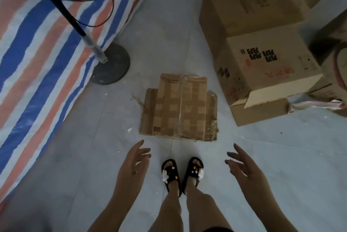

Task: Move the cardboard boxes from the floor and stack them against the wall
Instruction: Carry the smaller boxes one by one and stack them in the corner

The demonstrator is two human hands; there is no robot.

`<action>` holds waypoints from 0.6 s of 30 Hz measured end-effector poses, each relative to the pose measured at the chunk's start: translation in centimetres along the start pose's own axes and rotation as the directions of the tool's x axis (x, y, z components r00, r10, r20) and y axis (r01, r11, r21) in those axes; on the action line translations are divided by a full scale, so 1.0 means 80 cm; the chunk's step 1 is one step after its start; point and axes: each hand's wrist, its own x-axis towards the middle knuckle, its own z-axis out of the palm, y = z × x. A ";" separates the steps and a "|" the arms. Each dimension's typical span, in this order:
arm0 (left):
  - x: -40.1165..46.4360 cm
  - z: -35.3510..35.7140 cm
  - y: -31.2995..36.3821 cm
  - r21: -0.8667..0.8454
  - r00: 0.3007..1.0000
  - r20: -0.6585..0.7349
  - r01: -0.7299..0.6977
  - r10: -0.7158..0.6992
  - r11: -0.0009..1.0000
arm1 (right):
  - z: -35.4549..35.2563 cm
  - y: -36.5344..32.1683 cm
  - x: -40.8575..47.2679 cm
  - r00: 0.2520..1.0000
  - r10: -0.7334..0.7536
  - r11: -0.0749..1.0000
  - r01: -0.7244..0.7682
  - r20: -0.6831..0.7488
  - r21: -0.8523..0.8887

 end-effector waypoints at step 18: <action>0.387 0.190 -0.383 -0.339 0.849 -0.123 0.451 -0.514 0.826 | 0.195 0.335 0.426 0.947 0.320 0.932 -0.319 0.025 0.171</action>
